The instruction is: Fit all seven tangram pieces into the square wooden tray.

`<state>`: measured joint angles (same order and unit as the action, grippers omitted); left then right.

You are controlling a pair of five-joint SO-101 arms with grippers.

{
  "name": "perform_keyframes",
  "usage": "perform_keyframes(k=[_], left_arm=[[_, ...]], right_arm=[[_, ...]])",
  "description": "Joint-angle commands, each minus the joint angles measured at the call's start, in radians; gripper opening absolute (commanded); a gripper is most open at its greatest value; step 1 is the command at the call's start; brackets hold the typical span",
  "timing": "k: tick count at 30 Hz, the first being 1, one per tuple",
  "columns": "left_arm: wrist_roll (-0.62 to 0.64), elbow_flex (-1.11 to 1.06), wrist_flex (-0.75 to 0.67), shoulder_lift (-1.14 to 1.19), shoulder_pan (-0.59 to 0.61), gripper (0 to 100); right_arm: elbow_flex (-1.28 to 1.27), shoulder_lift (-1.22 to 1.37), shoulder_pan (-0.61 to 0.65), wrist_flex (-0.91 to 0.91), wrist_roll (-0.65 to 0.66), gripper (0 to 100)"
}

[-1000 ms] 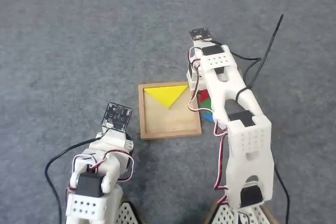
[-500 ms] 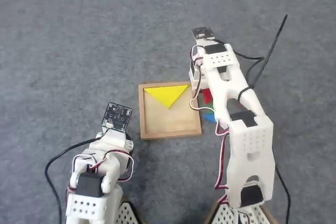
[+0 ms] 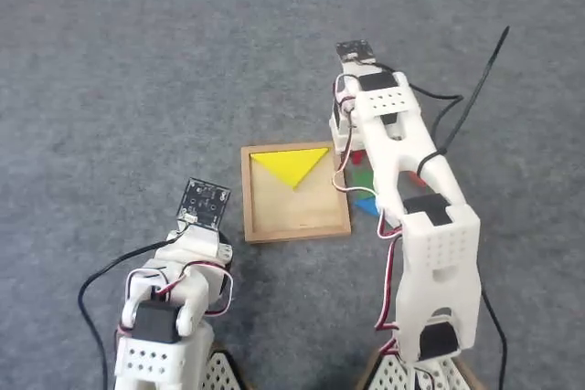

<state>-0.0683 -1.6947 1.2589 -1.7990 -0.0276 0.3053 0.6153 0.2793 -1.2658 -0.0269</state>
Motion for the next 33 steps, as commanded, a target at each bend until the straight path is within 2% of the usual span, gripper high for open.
perform_keyframes(k=[1, 6, 11, 18, 21, 26, 29, 33], left_arm=[[-0.003, 0.010, 0.003, -0.018, 0.005, 2], [-0.003, 0.010, 0.003, -0.018, 0.005, 2], [-0.003, 0.010, 0.003, -0.018, 0.005, 2], [-0.003, 0.010, 0.003, -0.018, 0.005, 2], [-0.003, 0.010, 0.003, -0.018, 0.005, 2], [-0.003, 0.010, 0.003, -0.018, 0.005, 2], [-0.003, 0.010, 0.003, -0.018, 0.005, 2], [-0.003, 0.010, 0.003, -0.018, 0.005, 2]], right_arm=[[0.029, -0.096, -0.039, -0.001, 0.008, 0.8], [0.029, -0.102, -0.077, 0.001, 0.009, 0.7], [0.023, -0.217, -0.071, -0.025, 0.031, 0.7], [-0.017, -0.403, 0.111, -0.062, 0.278, 0.7], [-0.112, -0.441, 0.206, -0.002, 0.350, 0.7], [-0.376, -0.519, 0.325, 0.213, 0.427, 0.6], [-0.499, -0.565, 0.328, 0.326, 0.474, 0.6], [-0.542, -0.567, 0.294, 0.407, 0.483, 0.6]])
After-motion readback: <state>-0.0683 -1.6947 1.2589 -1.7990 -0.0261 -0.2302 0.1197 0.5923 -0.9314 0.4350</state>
